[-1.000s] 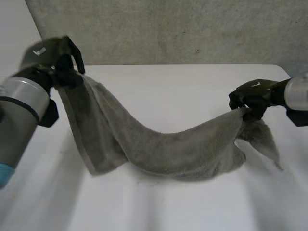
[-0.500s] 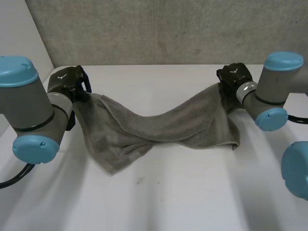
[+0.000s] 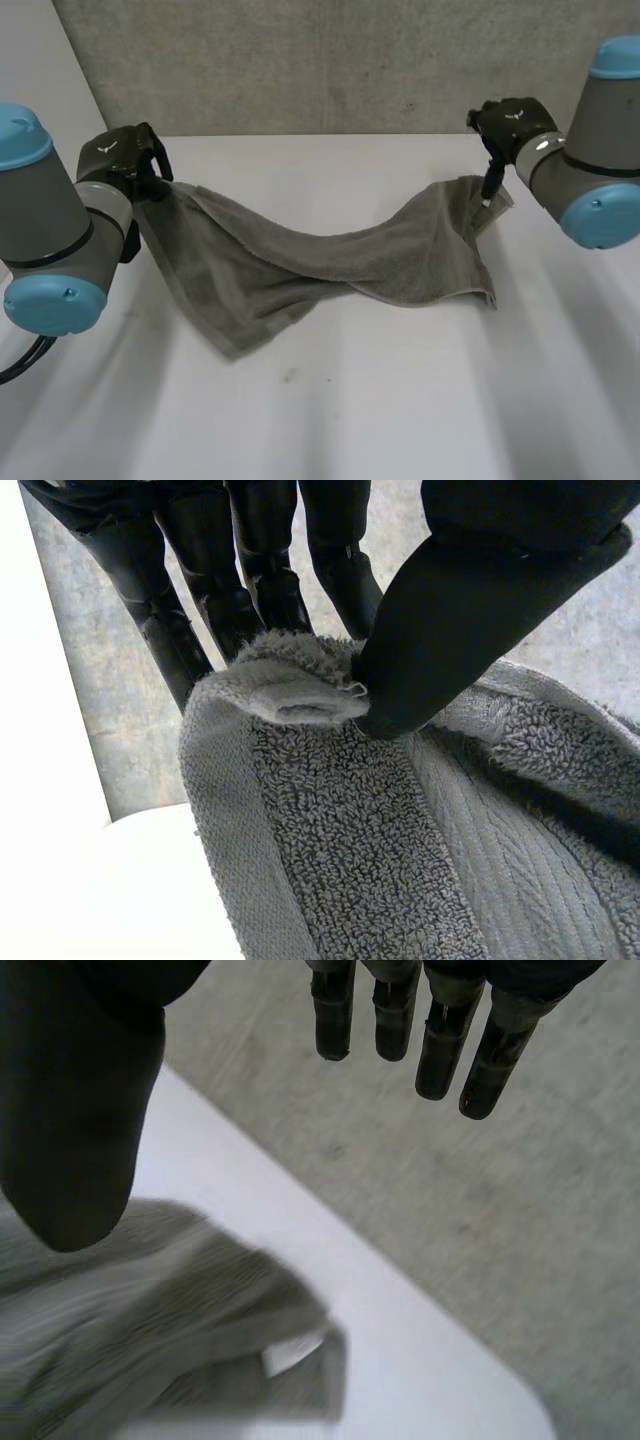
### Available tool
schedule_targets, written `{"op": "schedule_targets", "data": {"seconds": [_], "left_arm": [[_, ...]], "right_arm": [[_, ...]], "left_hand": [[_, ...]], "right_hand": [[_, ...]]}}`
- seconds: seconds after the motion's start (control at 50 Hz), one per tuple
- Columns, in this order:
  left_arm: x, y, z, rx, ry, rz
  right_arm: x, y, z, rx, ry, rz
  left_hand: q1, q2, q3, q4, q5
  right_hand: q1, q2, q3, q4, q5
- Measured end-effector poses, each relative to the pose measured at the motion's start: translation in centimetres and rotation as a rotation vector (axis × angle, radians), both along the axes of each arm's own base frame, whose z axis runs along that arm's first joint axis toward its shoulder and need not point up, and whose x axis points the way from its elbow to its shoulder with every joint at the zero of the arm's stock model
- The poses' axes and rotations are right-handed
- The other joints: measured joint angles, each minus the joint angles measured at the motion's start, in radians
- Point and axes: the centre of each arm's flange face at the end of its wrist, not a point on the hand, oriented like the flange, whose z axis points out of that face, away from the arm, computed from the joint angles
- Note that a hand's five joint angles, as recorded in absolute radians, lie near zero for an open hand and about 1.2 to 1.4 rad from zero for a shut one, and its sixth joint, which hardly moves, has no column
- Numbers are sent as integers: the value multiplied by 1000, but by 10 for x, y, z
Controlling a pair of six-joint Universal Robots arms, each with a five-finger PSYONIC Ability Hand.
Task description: Fold the towel.
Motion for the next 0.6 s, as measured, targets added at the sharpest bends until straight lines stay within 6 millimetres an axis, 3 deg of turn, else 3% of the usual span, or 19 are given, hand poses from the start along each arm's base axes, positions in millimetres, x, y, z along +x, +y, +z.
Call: {"op": "schedule_targets", "data": {"seconds": [0.12, 0.26, 0.34, 0.6], "left_arm": [[1, 1, 5, -9, 4, 0], [1, 2, 6, -11, 4, 0], [1, 2, 6, -11, 4, 0], [1, 3, 4, -6, 3, -2]], "right_arm": [[-12, 34, -17, 156, 31, 25], [-22, 72, -58, 297, 50, 79], [-25, 83, -77, 318, 53, 87], [-23, 76, -122, 134, 23, 82]], "left_hand": [[0, 0, 0, 0, 0], [-1, 0, 0, 0, 0], [-1, 0, 0, 0, 0], [-1, 0, 0, 0, 0]], "right_hand": [[46, 27, 34, 16, 62], [48, 28, 37, 18, 69], [49, 29, 38, 18, 70], [414, 402, 408, 393, 426]]}}
